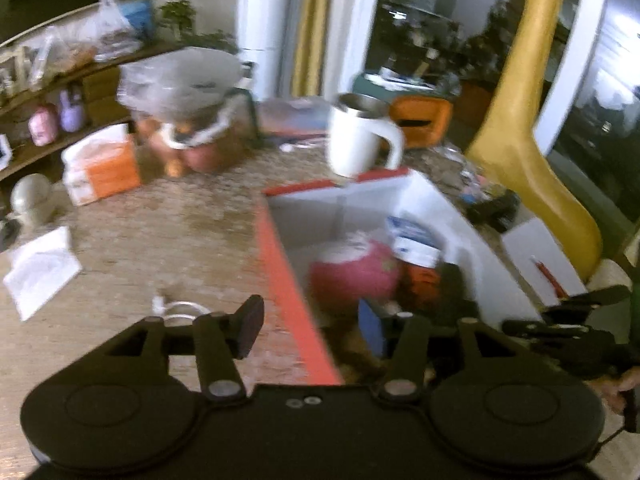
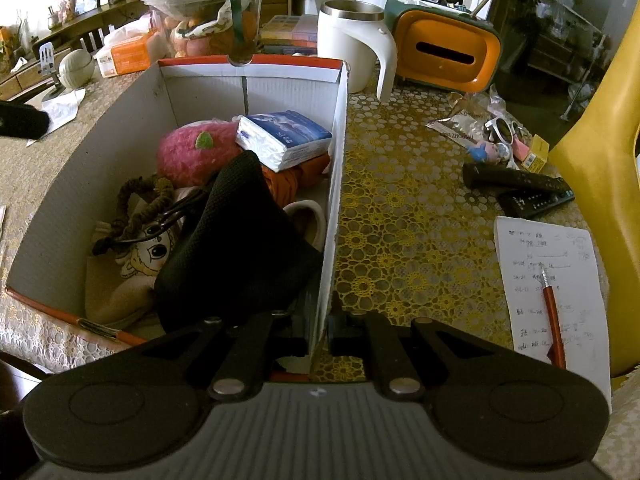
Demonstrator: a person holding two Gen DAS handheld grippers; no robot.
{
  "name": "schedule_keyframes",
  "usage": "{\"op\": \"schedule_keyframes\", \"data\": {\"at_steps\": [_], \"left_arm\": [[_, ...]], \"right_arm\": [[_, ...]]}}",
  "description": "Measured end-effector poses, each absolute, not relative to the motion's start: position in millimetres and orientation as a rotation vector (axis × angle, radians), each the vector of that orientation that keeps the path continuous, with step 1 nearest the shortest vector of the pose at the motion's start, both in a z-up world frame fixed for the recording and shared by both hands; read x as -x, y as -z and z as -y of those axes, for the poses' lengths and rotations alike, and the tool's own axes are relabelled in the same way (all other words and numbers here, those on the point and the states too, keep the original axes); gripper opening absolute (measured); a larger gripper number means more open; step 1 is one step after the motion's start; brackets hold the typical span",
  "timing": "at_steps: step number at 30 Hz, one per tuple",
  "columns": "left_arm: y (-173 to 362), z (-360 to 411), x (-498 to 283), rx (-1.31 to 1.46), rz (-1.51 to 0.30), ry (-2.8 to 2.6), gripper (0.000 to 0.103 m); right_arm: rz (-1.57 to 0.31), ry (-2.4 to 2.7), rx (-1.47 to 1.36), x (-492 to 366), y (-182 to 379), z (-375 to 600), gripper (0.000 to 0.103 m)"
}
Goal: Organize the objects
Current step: 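Move the left tool back toward the white cable on the table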
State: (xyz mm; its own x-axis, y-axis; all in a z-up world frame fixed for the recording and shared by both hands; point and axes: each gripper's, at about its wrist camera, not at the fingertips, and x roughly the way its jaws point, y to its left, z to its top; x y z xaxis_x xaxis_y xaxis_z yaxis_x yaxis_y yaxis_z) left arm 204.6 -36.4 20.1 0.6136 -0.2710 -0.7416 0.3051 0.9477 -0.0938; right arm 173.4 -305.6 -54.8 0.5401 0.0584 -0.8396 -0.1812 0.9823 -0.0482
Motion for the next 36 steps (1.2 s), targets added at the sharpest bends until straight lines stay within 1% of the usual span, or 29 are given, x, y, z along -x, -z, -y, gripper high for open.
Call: {"op": "schedule_keyframes", "data": {"at_steps": [4,7,12,13,16,17,18,26,32,36], "left_arm": [[-17,8,-213,-0.024,-0.856,0.255,0.053],[-9,-10,-219,-0.018,-0.869,0.208,0.060],[10,-28,-229,-0.029,-0.891,0.121,0.079],[14,-32,-230,-0.024,-0.897,0.115,0.081],[28,-42,-240,-0.005,-0.929,0.087,0.090],[34,-45,-244,0.005,-0.945,0.081,0.096],[39,-48,-246,0.013,-0.958,0.082,0.098],[78,-61,-266,0.038,-1.042,0.055,0.100],[96,-64,-273,0.024,-1.068,0.038,0.099],[101,-67,-276,0.028,-1.064,0.032,0.096]], "right_arm": [[-0.991,-0.143,0.136,-174,55,305,0.008],[-0.992,-0.143,0.135,-174,55,305,0.008],[-0.999,-0.144,0.143,-174,55,305,0.008],[-1.000,-0.144,0.145,-174,55,305,0.008],[-1.001,-0.144,0.143,-174,55,305,0.008],[-1.003,-0.145,0.142,-174,55,305,0.008],[-1.004,-0.146,0.141,-174,55,305,0.008],[-1.014,-0.143,0.152,-176,57,304,0.008],[-1.016,-0.143,0.153,-176,57,304,0.008],[-1.018,-0.143,0.154,-176,57,304,0.008]]}}
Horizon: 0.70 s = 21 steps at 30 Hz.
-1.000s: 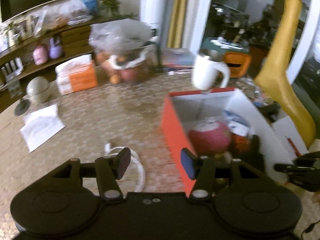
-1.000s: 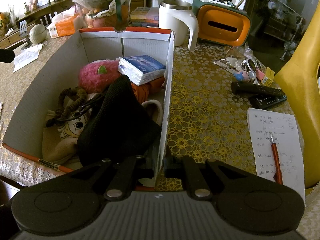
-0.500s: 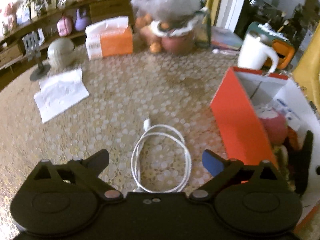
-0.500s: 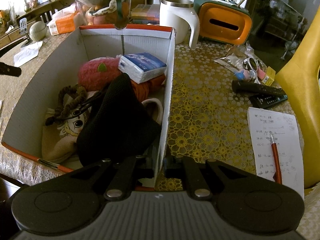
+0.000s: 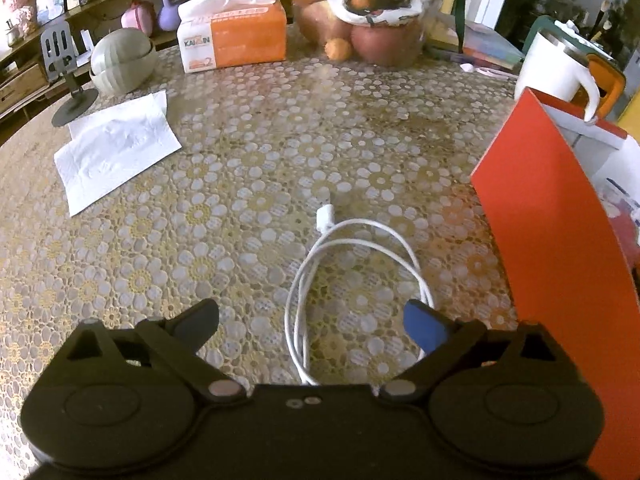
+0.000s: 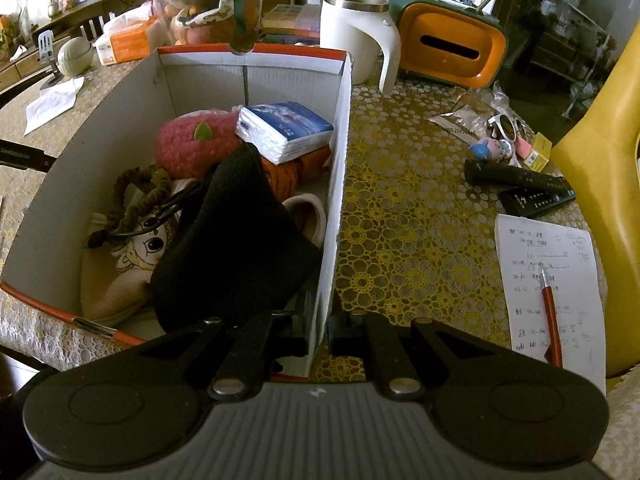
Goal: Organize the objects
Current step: 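Move the left tool back toward the white cable on the table, then close the left gripper on the white cable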
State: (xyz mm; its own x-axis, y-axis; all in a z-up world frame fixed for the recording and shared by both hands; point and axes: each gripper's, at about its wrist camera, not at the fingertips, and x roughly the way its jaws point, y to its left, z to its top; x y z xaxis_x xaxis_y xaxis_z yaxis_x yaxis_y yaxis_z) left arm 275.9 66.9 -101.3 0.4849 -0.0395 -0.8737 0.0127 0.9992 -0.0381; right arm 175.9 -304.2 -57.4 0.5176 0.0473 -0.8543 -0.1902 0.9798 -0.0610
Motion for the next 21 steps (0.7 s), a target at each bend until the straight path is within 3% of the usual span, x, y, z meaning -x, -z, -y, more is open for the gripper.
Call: {"op": "schedule_keyframes", "data": {"at_steps": [6,16,21], "left_arm": [[105,-71,-280,0.060,-1.056,0.024,0.081],[113,-64,-282,0.036,-1.073,0.047,0.065],[112,-64,-281,0.018,-1.064,0.040,0.040]], "right_arm": [[-1.020,-0.144,0.155,-176,58,304,0.008],[-1.023,-0.144,0.163,-178,60,304,0.008],[-1.023,-0.144,0.163,-178,60,304,0.008]]}}
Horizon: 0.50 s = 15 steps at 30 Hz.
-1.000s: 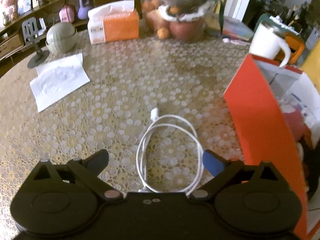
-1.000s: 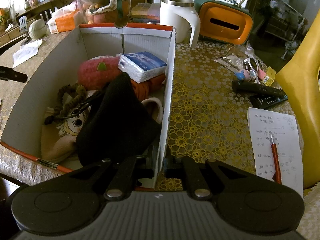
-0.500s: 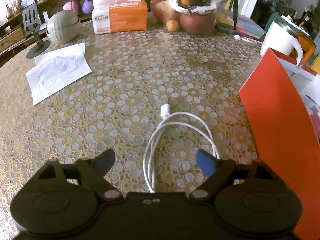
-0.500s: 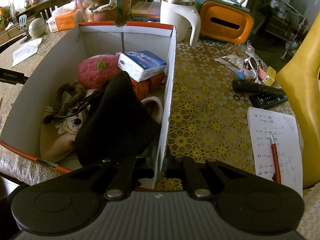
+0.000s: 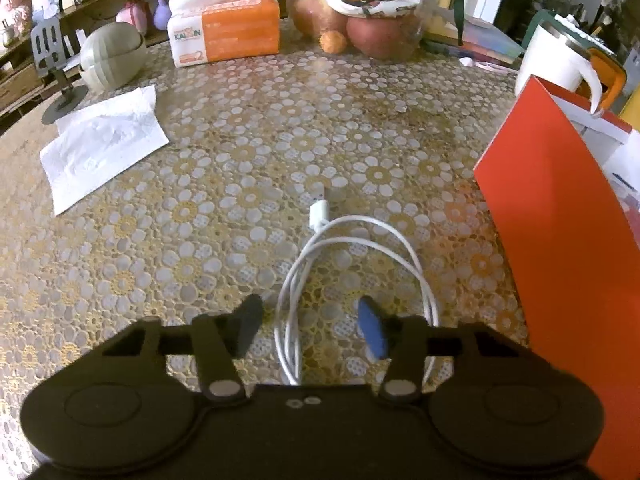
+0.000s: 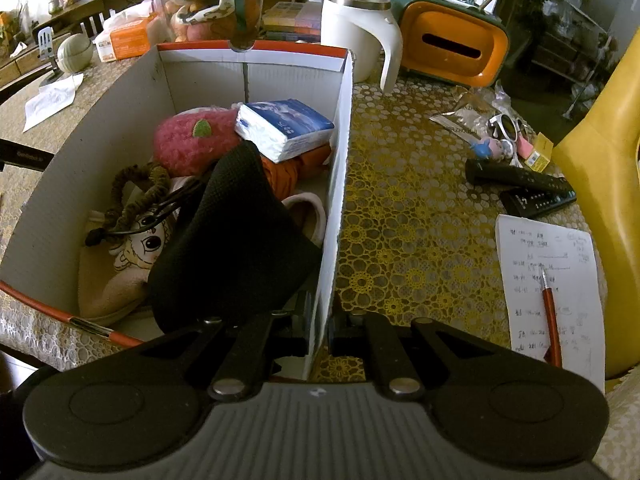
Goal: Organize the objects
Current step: 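Close the left gripper on the white cable, then lift the white cable with the left gripper and carry it over the box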
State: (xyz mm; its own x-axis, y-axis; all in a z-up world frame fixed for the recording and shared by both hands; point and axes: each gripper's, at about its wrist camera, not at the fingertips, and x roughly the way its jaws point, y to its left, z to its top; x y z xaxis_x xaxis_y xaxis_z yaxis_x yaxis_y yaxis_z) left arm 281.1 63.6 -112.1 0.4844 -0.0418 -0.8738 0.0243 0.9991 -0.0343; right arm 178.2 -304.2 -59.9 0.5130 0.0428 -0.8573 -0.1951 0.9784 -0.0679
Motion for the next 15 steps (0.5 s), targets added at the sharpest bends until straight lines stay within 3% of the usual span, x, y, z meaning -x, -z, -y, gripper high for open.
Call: {"op": "schedule_keyframes", "data": {"at_steps": [1,3,5,8,15], "left_arm": [[112,-63,-280,0.010,-1.058,0.041,0.038],[111,-63,-279,-0.008,-1.051,0.039,0.017],[111,-61,-278,-0.022,-1.047,0.039,0.008],[110,-58,-274,-0.047,-1.038,0.036,0.002],[96,-56,-265,-0.047,-0.992,0.047,0.001]], "right_arm": [[-1.023,-0.143,0.162,-178,60,304,0.008],[-1.023,-0.143,0.162,-178,60,304,0.008],[-1.022,-0.143,0.164,-178,60,305,0.008],[-1.023,-0.143,0.162,-178,60,304,0.008],[-1.019,-0.141,0.166,-179,59,304,0.008]]}}
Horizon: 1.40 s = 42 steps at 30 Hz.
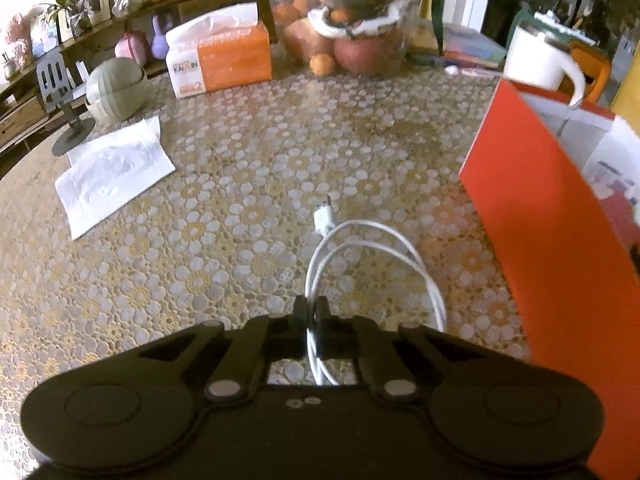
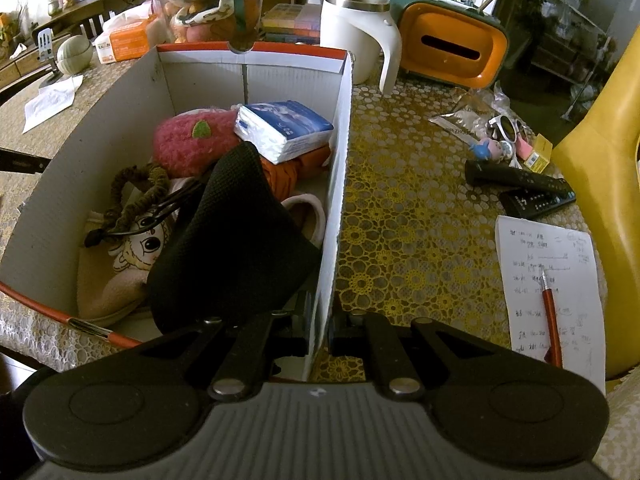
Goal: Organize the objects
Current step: 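Lift the white cable with the left gripper and carry it over the box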
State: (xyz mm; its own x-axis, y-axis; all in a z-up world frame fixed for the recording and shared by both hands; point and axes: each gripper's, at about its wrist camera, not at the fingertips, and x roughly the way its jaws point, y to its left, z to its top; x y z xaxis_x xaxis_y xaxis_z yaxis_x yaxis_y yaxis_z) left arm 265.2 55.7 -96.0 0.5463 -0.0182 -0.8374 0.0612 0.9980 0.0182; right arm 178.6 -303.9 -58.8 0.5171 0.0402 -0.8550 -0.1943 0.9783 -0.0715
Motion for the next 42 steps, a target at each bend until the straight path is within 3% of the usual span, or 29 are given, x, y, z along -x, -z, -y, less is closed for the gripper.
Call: {"op": "schedule_keyframes", "data": {"at_steps": [24,42], "left_arm": [[-28,-42,-217,0.070,-0.771,0.185,0.000],[-110,29,-221,0.031,-0.629,0.366,0.000]], "right_arm": [[-0.997,-0.129,0.177,-177,60,301,0.008],[-0.991,-0.136,0.171,-177,59,301,0.008]]}}
